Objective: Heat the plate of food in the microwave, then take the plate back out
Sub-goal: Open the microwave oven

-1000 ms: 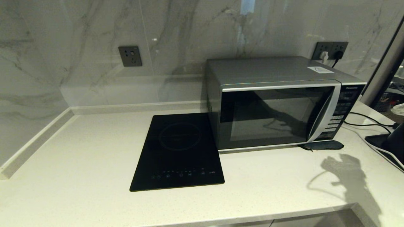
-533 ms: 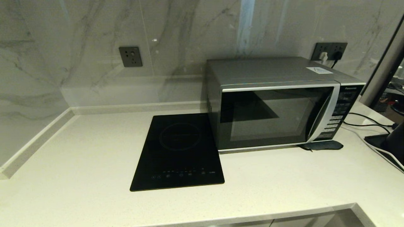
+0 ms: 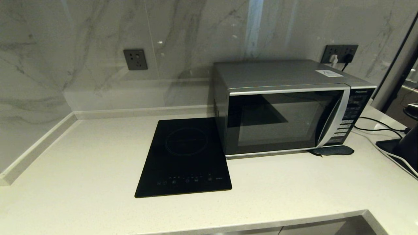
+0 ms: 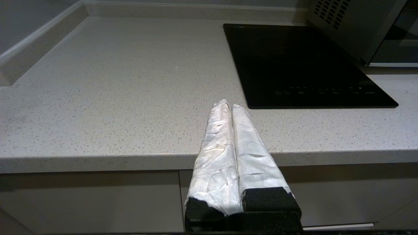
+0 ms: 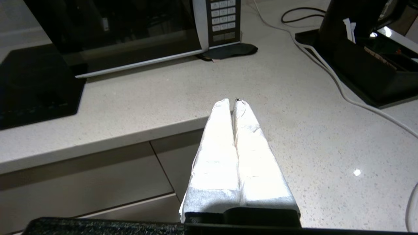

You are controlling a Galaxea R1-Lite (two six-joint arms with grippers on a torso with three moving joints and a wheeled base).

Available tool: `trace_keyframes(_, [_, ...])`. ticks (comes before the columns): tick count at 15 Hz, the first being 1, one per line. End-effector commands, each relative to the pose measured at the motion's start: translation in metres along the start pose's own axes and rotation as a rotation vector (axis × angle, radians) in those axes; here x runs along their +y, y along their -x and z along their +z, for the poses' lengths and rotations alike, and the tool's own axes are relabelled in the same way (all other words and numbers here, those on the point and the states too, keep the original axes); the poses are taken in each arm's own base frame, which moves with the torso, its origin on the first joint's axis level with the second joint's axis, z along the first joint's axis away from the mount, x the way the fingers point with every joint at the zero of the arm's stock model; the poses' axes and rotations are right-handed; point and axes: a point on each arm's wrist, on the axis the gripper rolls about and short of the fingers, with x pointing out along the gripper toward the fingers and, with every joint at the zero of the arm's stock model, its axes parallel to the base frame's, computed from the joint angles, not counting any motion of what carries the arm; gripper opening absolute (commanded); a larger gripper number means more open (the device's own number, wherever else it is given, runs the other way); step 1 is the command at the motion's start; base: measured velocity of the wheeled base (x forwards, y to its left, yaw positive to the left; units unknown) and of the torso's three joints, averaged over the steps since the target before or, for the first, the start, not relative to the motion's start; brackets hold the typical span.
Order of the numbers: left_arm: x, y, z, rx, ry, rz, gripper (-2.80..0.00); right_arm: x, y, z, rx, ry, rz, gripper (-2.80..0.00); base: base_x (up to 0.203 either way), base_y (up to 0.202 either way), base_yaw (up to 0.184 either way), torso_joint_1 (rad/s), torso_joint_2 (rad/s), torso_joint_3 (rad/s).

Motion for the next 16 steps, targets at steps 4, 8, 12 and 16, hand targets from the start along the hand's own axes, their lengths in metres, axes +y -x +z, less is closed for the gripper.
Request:
trace_keyframes(4, [0.0, 0.0, 0.0, 0.0, 0.001, 0.001, -2.8, -0.001, -0.038, -0.054, 0.008, -0.031, 0.009, -2.8, 0.0, 0.0, 0.0, 0.0, 0.0, 0.0])
trace_keyframes(8, [0.0, 0.0, 0.0, 0.0, 0.001, 0.001, -2.8, 0.0, -0.078, -0.093, 0.012, 0.005, 0.015, -2.8, 0.0, 0.0, 0.0, 0.0, 0.0, 0.0])
trace_keyframes(12, [0.0, 0.0, 0.0, 0.0, 0.001, 0.001, -2.8, 0.001, -0.093, -0.11, -0.046, 0.053, 0.083, -2.8, 0.0, 0.0, 0.0, 0.0, 0.0, 0.0])
trace_keyframes(16, [0.0, 0.0, 0.0, 0.0, 0.001, 0.001, -2.8, 0.002, -0.097, -0.119, -0.035, 0.063, 0.142, -2.8, 0.0, 0.0, 0.0, 0.0, 0.0, 0.0])
